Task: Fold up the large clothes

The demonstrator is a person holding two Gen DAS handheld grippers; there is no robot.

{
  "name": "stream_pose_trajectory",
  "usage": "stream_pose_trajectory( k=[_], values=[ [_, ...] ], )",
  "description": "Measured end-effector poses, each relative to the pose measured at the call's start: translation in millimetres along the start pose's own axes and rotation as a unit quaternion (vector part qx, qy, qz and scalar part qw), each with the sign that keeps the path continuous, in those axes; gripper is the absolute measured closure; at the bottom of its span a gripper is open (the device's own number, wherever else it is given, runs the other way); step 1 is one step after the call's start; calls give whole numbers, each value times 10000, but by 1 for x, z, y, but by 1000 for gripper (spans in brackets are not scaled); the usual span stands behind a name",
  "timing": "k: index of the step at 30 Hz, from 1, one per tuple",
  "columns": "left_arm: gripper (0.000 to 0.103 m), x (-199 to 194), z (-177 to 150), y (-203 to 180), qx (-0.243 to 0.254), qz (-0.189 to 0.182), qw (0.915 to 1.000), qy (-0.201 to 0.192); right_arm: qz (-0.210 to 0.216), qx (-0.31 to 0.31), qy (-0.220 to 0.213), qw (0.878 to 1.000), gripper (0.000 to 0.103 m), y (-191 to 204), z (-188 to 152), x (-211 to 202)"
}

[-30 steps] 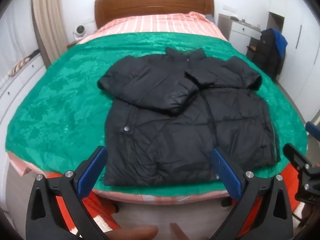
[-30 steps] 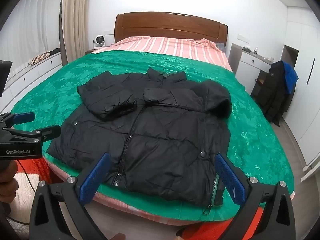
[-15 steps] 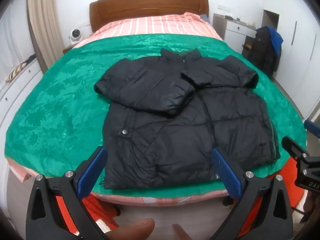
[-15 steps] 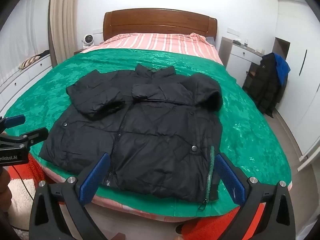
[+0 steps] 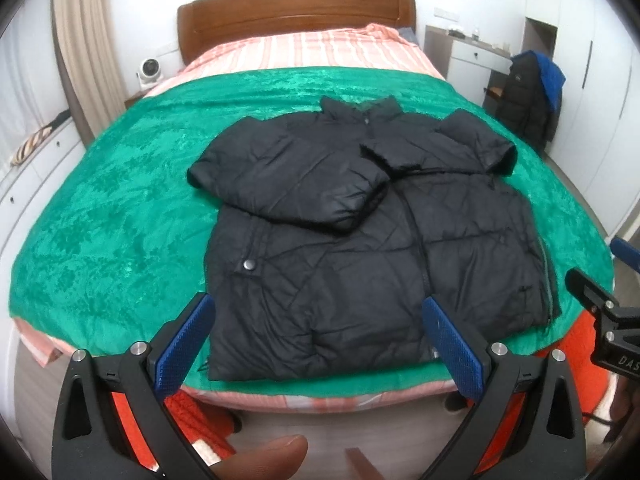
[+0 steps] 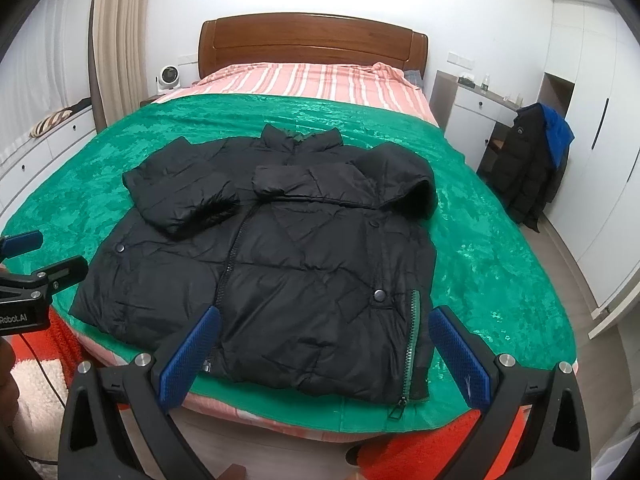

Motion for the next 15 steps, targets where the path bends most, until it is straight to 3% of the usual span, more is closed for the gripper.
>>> stream_pose_trajectory(
  k=[15],
  values=[
    [0, 3, -1, 0, 67, 89, 9999, 47, -156, -68, 21, 9999, 0, -2, -3, 0]
  ],
)
Point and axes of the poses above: each gripper's, at about its wrist camera, not at the fingertips, and x roughly the way its jaws point, y to its left, z to its top, the point moved 7 cm from there along x, roughly the way its jaws point, and after that the axes turned 6 degrees about x, right-handed, at the moved point
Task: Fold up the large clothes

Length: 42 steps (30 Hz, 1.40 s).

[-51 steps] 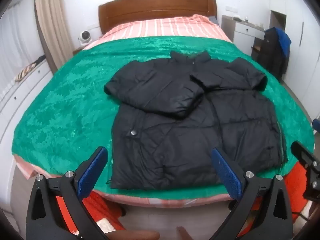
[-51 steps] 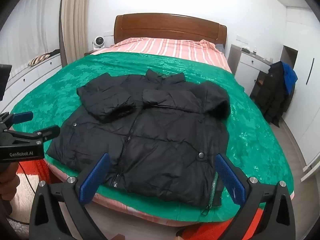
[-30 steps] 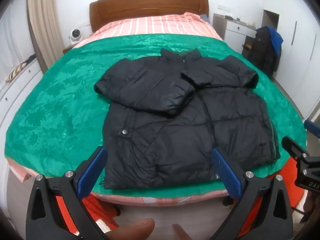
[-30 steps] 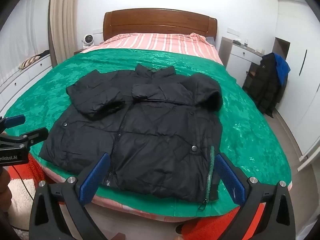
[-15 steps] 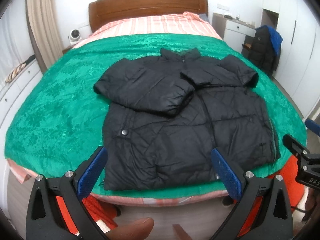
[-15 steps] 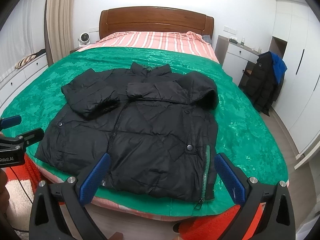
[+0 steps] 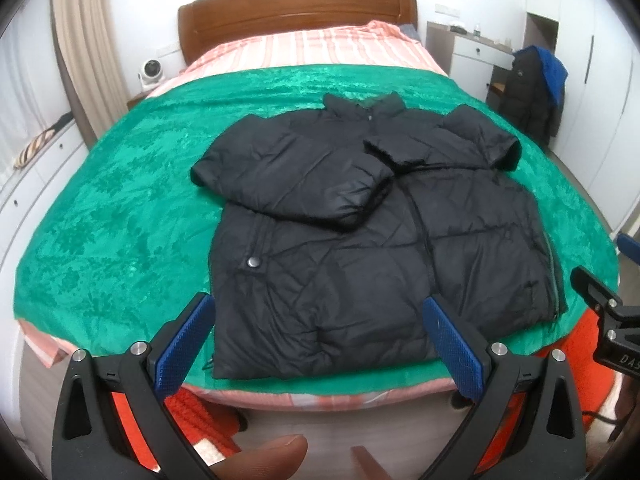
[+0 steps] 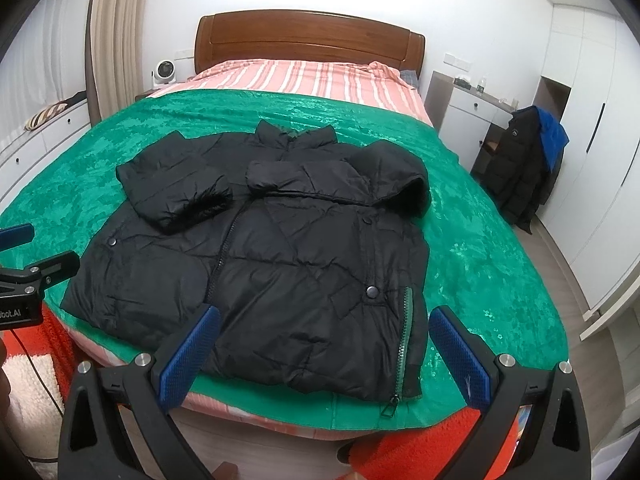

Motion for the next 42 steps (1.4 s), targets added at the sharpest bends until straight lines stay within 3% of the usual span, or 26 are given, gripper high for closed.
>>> stream_pose_trajectory(
  k=[42],
  values=[
    [0, 5, -7, -4, 115, 49, 9998, 124, -85, -4, 64, 9999, 0, -2, -5, 4]
  ],
)
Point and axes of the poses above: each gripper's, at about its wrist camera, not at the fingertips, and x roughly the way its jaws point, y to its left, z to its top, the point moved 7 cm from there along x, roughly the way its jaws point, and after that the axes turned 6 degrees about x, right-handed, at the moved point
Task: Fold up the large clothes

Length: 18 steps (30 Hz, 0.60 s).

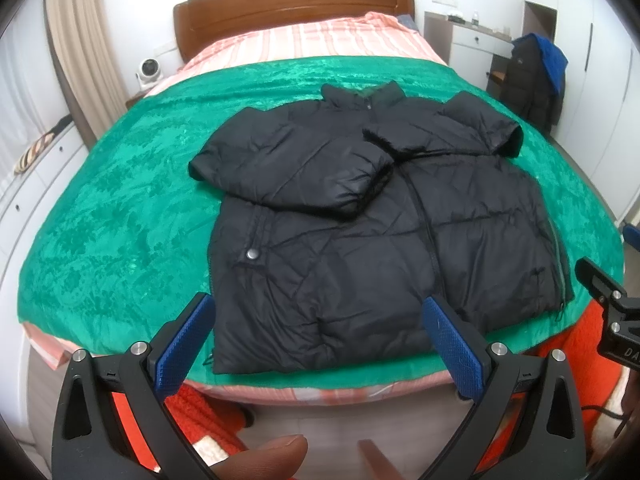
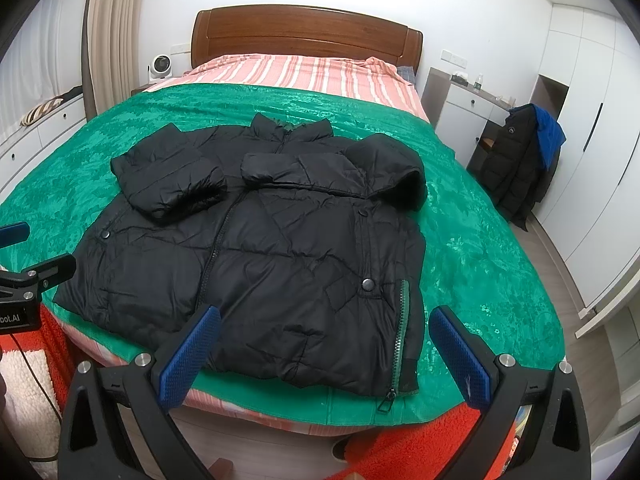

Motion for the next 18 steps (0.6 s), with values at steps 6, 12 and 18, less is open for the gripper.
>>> stream_pose_trajectory(
  k=[6, 12, 18],
  values=[
    [0, 2, -1, -1, 16, 2, 10000, 35, 2, -5, 11, 10000, 0, 0, 0, 0],
    [0, 2, -2, -1, 21, -4, 10000, 42, -4, 1, 24, 10000, 0, 0, -3, 1],
    [0, -1, -1, 1, -2, 3, 10000, -13, 4, -30, -38, 10000, 0, 1, -3, -2]
  ],
)
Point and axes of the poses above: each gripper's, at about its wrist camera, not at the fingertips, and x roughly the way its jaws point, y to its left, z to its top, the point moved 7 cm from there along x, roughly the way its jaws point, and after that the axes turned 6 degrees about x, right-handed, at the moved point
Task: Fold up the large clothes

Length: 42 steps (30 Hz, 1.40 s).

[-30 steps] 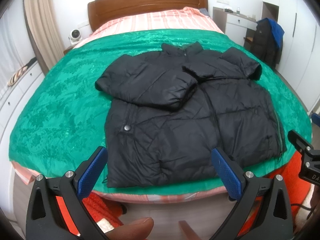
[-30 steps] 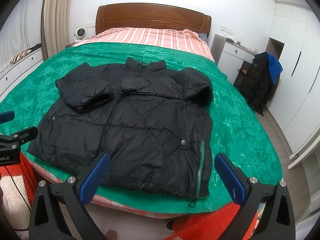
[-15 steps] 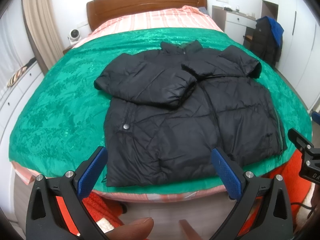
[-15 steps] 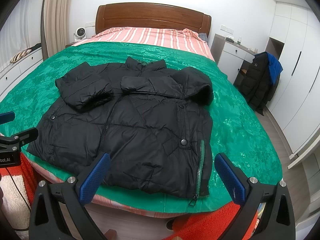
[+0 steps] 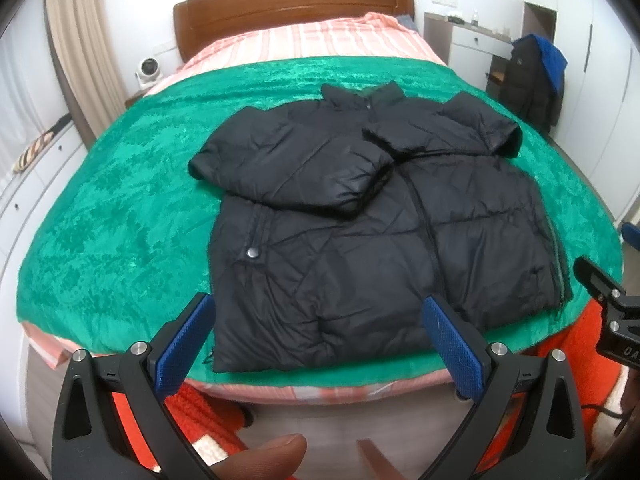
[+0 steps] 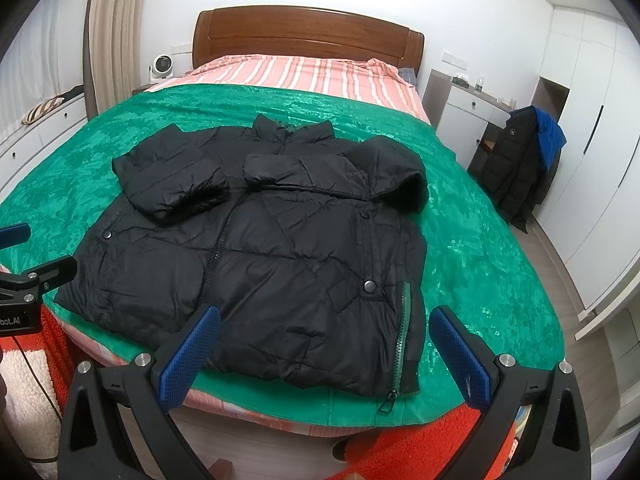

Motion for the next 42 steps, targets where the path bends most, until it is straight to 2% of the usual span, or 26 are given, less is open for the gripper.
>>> stream_pose_trajectory(
  k=[35, 39, 42],
  values=[
    [0, 11, -5, -9, 147, -126, 9996, 226, 198, 31, 158, 9997, 0, 5, -6, 5],
    [0, 18, 19, 1, 391, -244, 9989, 20, 170, 70, 147, 9997, 0, 1, -5, 7],
    [0, 29, 52, 10, 589, -598, 9964, -153, 112, 131, 149, 9997, 0, -3, -5, 8]
  ],
)
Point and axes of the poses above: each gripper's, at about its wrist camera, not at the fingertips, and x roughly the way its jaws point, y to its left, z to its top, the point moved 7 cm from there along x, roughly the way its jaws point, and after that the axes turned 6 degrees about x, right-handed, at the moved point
